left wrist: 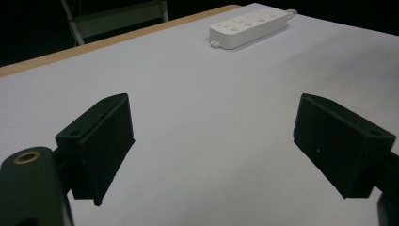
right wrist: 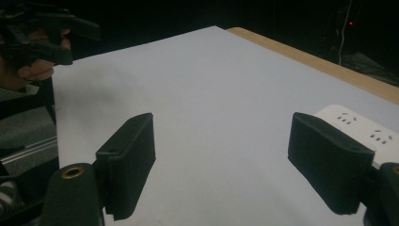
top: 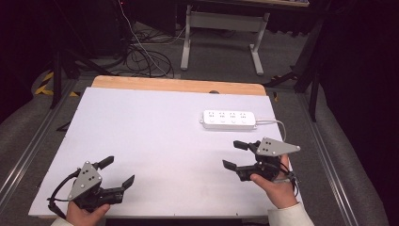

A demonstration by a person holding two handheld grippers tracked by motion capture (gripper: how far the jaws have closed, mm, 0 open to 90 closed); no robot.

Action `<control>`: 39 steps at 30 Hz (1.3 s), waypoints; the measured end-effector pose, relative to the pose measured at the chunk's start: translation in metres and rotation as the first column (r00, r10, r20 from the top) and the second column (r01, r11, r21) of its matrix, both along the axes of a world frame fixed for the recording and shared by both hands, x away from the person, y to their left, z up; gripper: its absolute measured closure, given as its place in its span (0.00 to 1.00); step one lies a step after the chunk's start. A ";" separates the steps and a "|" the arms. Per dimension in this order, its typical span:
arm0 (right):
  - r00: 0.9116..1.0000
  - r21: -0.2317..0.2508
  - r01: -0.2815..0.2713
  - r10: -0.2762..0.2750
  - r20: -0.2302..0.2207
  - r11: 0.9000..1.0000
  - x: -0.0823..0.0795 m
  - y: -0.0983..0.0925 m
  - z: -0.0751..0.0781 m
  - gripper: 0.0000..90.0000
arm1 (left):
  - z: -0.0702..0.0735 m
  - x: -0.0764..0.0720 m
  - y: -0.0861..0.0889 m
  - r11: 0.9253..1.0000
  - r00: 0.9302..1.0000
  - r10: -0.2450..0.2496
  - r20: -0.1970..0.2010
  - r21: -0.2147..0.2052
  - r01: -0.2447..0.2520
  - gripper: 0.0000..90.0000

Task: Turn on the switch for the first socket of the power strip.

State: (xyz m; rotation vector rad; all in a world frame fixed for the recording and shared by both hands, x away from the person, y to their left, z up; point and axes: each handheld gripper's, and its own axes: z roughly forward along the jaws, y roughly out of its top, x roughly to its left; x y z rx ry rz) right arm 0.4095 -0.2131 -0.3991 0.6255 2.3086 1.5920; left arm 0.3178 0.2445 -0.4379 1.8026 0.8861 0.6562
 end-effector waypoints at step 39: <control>0.995 -0.095 0.048 -0.056 -0.079 0.994 -0.006 -0.015 -0.077 0.10 | -0.014 0.012 0.004 0.999 1.000 0.029 0.011 0.040 -0.029 0.13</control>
